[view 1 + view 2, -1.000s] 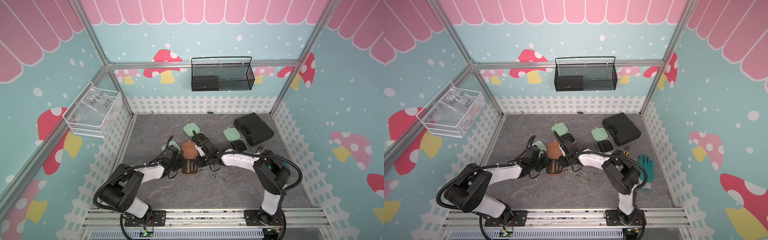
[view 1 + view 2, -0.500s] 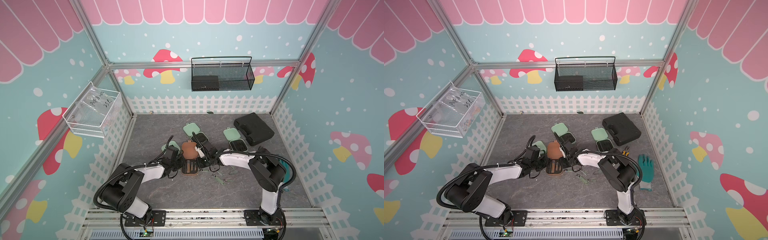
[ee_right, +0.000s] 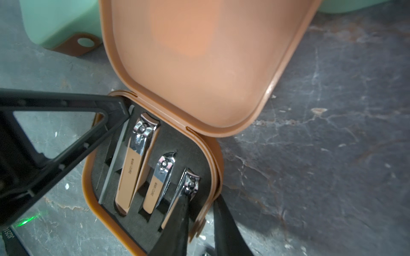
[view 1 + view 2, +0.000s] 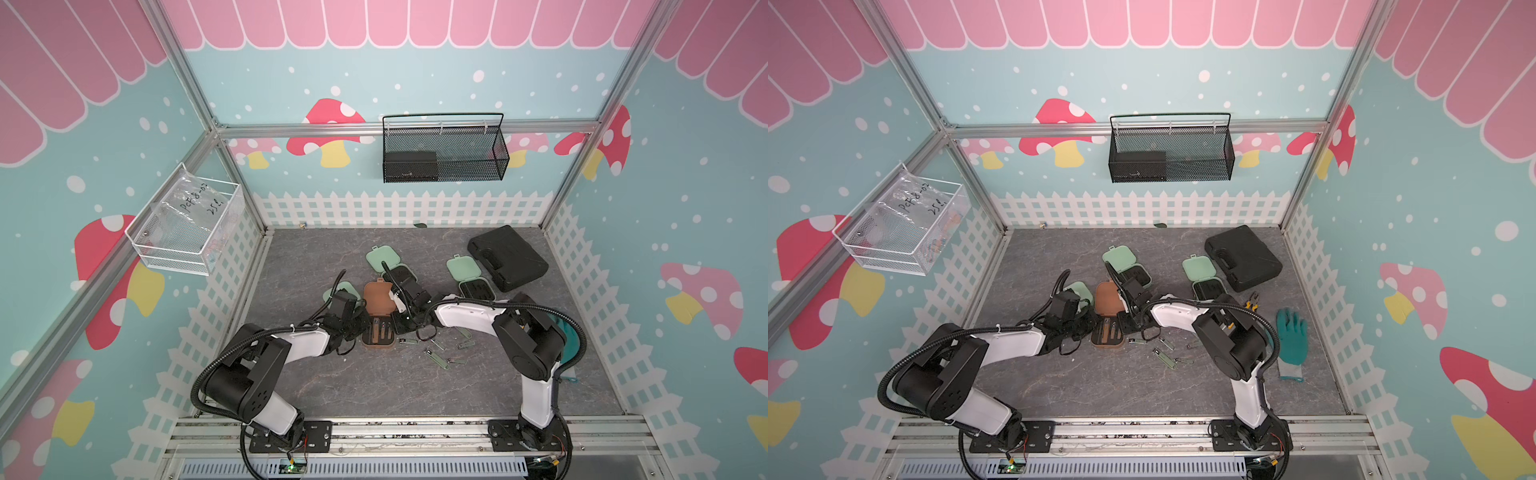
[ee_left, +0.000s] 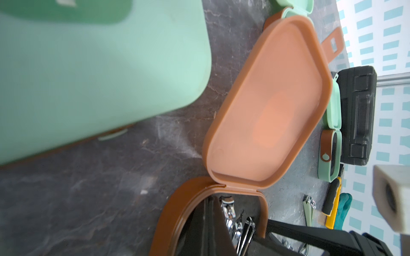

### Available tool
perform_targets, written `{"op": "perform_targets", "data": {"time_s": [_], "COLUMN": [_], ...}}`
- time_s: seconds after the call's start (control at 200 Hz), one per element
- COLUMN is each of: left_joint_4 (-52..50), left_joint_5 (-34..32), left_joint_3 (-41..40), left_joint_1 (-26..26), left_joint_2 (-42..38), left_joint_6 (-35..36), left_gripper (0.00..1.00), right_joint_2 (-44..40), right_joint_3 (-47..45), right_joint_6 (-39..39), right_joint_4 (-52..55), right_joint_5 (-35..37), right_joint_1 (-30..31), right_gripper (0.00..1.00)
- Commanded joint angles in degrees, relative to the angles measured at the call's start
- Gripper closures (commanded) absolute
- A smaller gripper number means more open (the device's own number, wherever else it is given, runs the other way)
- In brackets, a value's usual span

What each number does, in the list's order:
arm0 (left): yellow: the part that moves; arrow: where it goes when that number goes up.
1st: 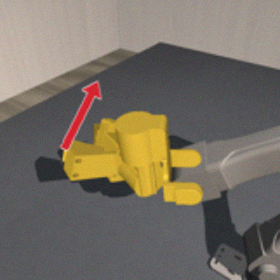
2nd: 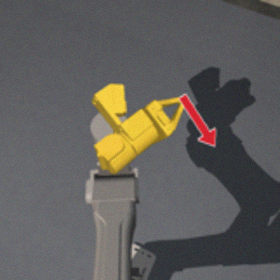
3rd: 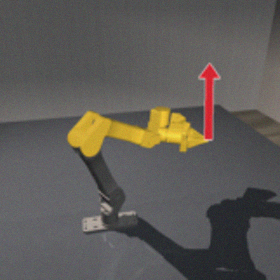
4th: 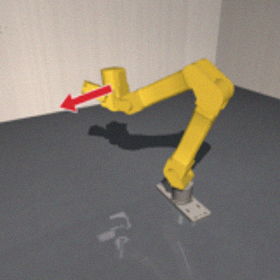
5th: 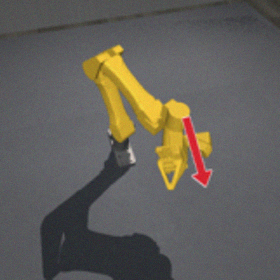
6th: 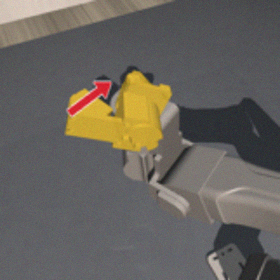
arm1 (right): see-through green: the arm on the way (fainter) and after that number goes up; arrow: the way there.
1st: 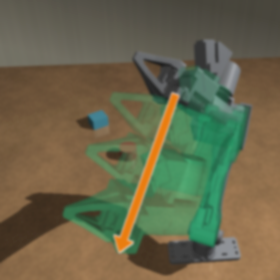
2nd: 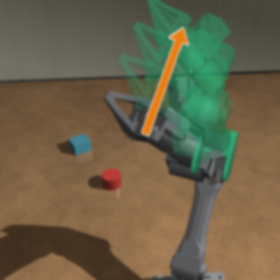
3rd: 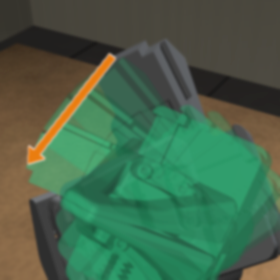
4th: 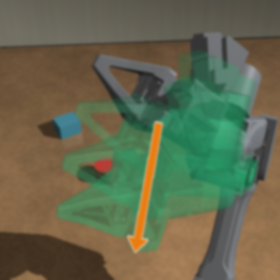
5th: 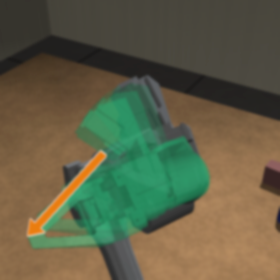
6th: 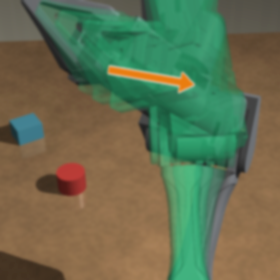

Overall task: Organize nail clipper sets
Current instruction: Adjust the storage box at the center of the board.

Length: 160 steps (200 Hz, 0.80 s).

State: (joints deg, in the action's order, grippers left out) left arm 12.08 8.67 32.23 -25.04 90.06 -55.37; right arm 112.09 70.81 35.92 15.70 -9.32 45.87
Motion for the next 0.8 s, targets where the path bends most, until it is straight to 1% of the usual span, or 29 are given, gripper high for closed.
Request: {"op": "perform_targets", "data": {"time_s": [0.0,0.335,0.47,0.61,0.796], "left_joint_4": [-8.99,-7.07,-7.72,-10.34,-16.82], "left_joint_5": [2.98,3.86,3.68,3.17,1.2], "left_joint_3": [-3.06,-3.31,-3.58,-3.08,-0.32], "left_joint_1": [-0.98,-1.24,-1.24,-1.24,-1.24], "left_joint_2": [4.9,6.28,4.85,1.18,-5.8], "left_joint_6": [-1.67,-2.02,-1.93,-0.63,2.69], "left_gripper": [1.0,1.0,1.0,1.0,0.82], "right_joint_2": [5.9,12.58,13.02,12.21,12.35], "right_joint_3": [1.28,8.79,8.92,9.03,10.92], "right_joint_6": [0.83,0.74,0.14,-0.65,-3.03], "right_joint_4": [3.21,11.92,12.07,12.6,12.51], "right_joint_5": [3.98,10.38,11.05,12.64,12.22], "right_joint_1": [1.97,4.23,4.32,4.23,4.23], "right_gripper": [0.77,0.77,0.83,0.9,0.96]}}
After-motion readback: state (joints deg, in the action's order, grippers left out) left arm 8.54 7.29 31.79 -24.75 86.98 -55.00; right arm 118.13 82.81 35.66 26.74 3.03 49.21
